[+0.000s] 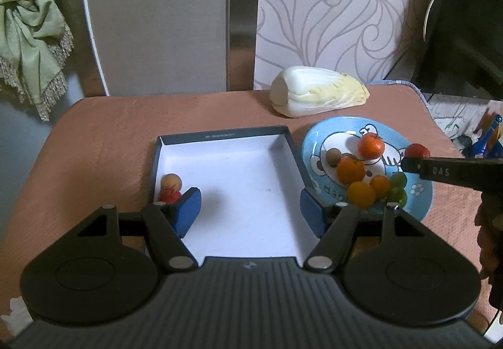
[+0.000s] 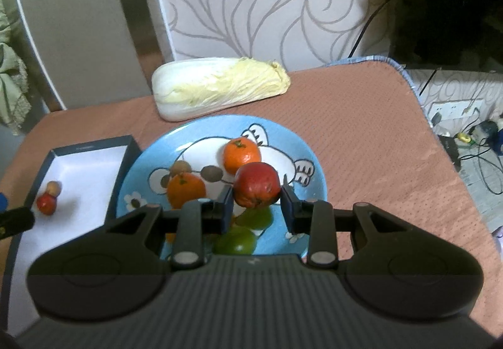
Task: Organize fruits
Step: 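Grasp the small red fruit in the white box with the right tool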
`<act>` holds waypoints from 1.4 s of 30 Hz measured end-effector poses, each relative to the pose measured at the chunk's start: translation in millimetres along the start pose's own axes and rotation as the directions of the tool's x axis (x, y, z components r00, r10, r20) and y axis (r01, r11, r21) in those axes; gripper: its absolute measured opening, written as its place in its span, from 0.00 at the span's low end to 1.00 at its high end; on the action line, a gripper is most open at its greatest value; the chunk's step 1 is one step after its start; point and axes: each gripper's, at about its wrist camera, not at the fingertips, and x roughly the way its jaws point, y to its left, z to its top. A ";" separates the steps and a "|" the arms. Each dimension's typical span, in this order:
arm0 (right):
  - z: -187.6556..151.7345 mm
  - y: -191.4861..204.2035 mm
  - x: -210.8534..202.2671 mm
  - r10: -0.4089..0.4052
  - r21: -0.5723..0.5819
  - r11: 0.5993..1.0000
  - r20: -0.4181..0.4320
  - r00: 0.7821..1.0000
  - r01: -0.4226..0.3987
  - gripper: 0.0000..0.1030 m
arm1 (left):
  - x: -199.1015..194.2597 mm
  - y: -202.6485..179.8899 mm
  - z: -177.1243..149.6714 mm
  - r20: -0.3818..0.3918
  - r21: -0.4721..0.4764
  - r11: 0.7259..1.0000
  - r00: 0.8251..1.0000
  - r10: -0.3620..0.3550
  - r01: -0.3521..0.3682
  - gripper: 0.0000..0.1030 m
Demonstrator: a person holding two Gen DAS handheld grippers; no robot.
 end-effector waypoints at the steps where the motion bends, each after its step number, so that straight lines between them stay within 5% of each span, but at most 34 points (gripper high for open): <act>1: 0.3 0.2 -0.6 -0.005 -0.002 1.000 0.006 1.000 0.005 0.36 | -1.1 0.3 -0.7 0.002 0.001 1.000 1.000 0.000 0.000 0.72; 12: 0.1 6.1 -13.2 0.000 -0.018 1.000 0.036 0.999 0.001 0.36 | -8.9 3.7 -7.3 0.002 -0.003 1.000 1.000 -0.003 0.003 0.72; 20: -0.6 40.6 -28.2 0.144 -0.098 0.985 0.042 0.989 -0.139 0.36 | -14.4 10.2 -15.2 -0.001 -0.007 1.000 1.000 -0.006 0.006 0.72; 26: -5.1 93.5 -22.1 0.341 -0.241 0.910 -0.027 0.940 -0.338 0.35 | -27.5 20.6 -33.8 -0.003 0.012 1.000 1.000 0.002 -0.002 0.72; 31: -11.3 142.2 -2.2 0.415 -0.325 0.845 -0.105 0.904 -0.425 0.35 | -40.7 37.1 -43.8 0.010 0.006 1.000 1.000 0.016 -0.016 0.72; 42: -21.5 204.4 60.2 0.417 -0.500 0.716 -0.254 0.873 -0.487 0.35 | -58.4 67.8 -58.3 -0.005 -0.043 0.995 0.996 0.085 -0.085 0.72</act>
